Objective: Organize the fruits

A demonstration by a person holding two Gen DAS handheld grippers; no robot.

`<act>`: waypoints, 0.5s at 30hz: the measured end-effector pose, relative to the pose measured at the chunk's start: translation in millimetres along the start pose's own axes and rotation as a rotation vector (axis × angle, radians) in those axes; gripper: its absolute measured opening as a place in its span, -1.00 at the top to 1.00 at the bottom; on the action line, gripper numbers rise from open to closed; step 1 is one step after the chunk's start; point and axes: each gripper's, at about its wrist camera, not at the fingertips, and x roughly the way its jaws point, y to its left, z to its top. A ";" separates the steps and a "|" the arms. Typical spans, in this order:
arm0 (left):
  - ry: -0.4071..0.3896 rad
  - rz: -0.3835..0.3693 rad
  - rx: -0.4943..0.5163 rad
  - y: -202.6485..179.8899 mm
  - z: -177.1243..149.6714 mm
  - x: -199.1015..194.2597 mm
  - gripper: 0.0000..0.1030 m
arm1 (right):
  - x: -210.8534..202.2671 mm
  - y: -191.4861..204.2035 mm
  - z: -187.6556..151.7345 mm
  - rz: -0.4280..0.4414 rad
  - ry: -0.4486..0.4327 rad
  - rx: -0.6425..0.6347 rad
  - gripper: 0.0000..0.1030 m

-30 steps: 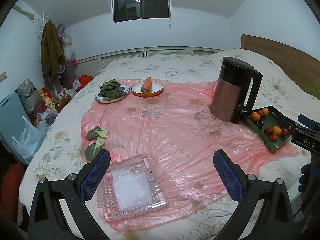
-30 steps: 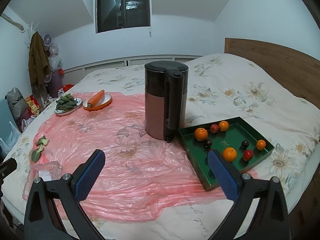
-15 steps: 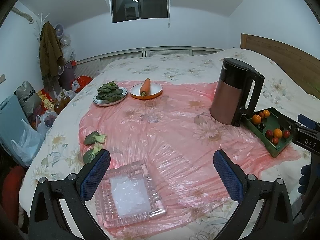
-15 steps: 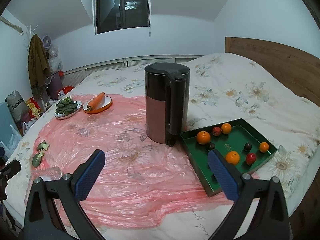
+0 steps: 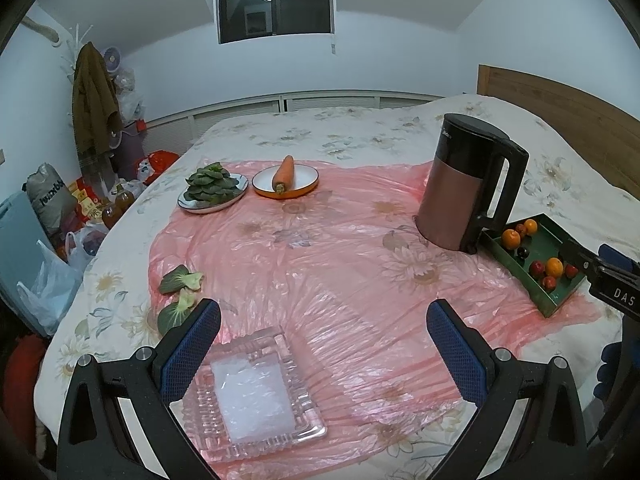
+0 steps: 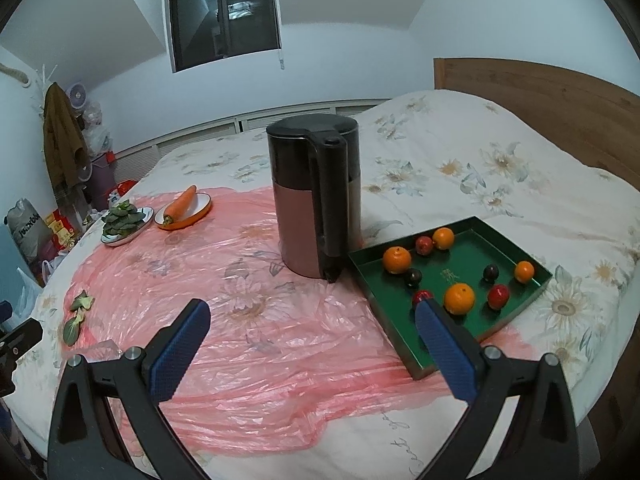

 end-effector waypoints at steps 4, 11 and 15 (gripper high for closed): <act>0.000 -0.007 0.000 -0.8 0.5 1.6 -0.97 | 1.2 -0.3 -2.4 -0.007 0.008 -0.001 -1.00; 0.003 -0.012 -0.002 -1.6 0.8 4.5 -0.97 | 2.0 -0.3 -4.4 -0.014 0.016 -0.007 -1.00; 0.002 -0.009 -0.001 -1.5 0.0 5.5 -0.97 | 3.0 -0.6 -5.8 -0.017 0.020 -0.006 -1.00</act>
